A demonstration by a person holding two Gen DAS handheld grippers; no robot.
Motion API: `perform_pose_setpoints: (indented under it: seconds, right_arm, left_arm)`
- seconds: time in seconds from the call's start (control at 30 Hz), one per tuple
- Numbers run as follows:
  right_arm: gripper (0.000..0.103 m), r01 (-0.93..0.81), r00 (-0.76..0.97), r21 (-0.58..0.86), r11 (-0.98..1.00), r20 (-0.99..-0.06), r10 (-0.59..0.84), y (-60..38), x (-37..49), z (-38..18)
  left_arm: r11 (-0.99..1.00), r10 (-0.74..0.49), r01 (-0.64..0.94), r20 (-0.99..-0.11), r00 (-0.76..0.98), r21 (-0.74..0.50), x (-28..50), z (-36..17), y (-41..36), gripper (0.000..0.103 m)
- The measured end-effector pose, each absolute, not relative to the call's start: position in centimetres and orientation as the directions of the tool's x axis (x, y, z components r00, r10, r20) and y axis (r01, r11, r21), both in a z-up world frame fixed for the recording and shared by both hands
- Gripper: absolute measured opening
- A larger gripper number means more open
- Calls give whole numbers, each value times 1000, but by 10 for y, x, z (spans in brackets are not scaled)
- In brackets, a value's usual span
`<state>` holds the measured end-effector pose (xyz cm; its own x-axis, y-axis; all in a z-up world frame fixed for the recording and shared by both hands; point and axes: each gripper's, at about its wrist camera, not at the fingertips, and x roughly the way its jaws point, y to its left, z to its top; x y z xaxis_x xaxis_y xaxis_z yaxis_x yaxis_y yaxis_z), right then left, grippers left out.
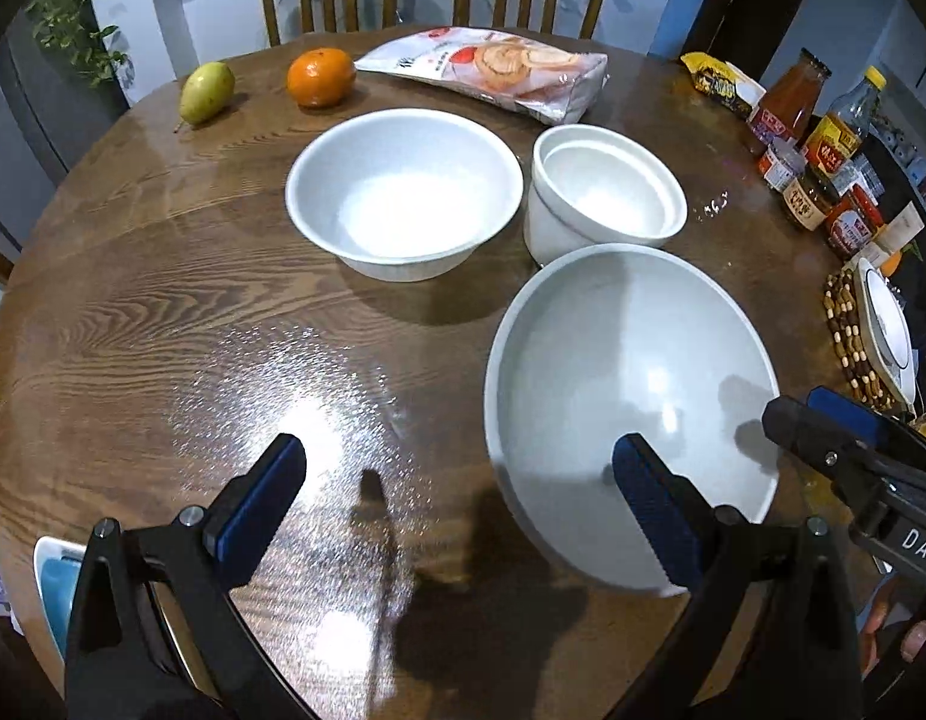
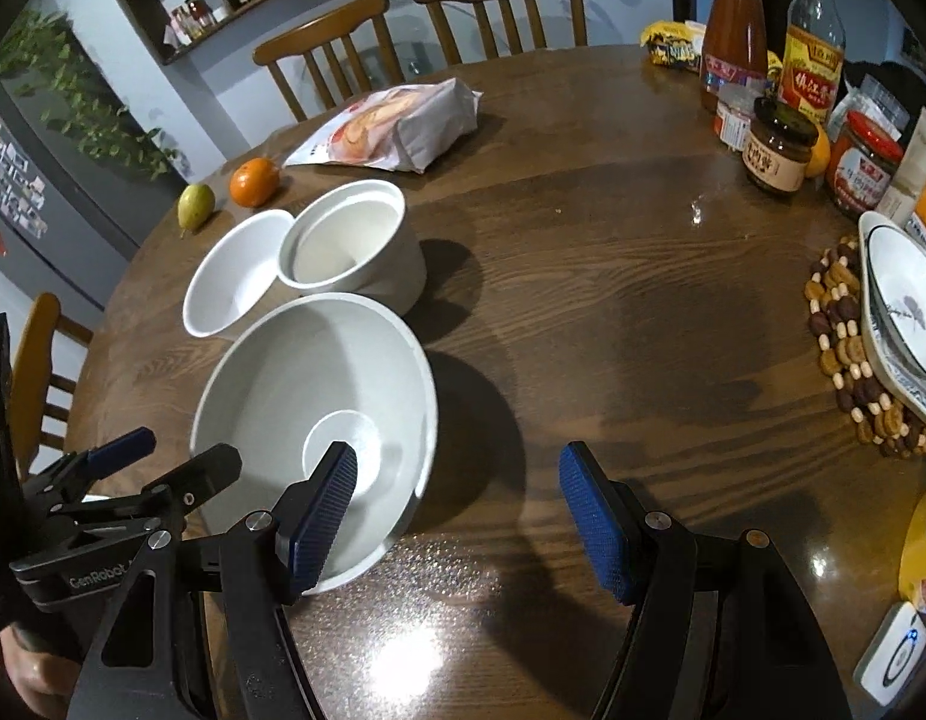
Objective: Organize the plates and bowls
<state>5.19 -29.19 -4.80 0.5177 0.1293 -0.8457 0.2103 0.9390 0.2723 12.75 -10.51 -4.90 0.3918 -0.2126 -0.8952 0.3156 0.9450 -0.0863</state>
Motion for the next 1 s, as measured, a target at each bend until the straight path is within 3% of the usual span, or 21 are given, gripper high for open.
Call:
perform_pose_setpoints:
  seconds: [0.17, 0.27, 0.4, 0.53, 0.63, 0.77, 1.0]
  right_arm:
    - [71, 210, 507, 306, 929, -846, 164, -295, 58, -58]
    - [62, 220, 499, 329, 918, -847, 184, -297, 60, -64]
    - [38, 217, 479, 373, 902, -846, 235, -297, 62, -72]
    - [31, 214, 480, 408, 888, -835, 268, -298, 62, -75]
    - [29, 207, 480, 403, 891, -836, 266, -296, 63, -73]
    - [15, 195, 484, 429, 882, -824, 294, -292, 63, -72]
    - [15, 172, 476, 441, 881, -820, 317, -280, 59, -68]
  left_arm:
    - [936, -227, 338, -901, 370, -97, 133, -57, -113, 100]
    - [933, -235, 345, -902, 363, -104, 134, -60, -113, 94]
    - [926, -269, 347, -902, 337, -147, 137, -63, -113, 68]
    - [920, -303, 341, -902, 307, -193, 139, -66, -113, 34]
    - [913, -316, 354, -900, 300, -203, 138, -65, -115, 21]
    - [902, -324, 386, -894, 309, -193, 131, -60, -118, 14]
    - [911, -297, 386, -882, 365, -148, 121, -49, -104, 14]
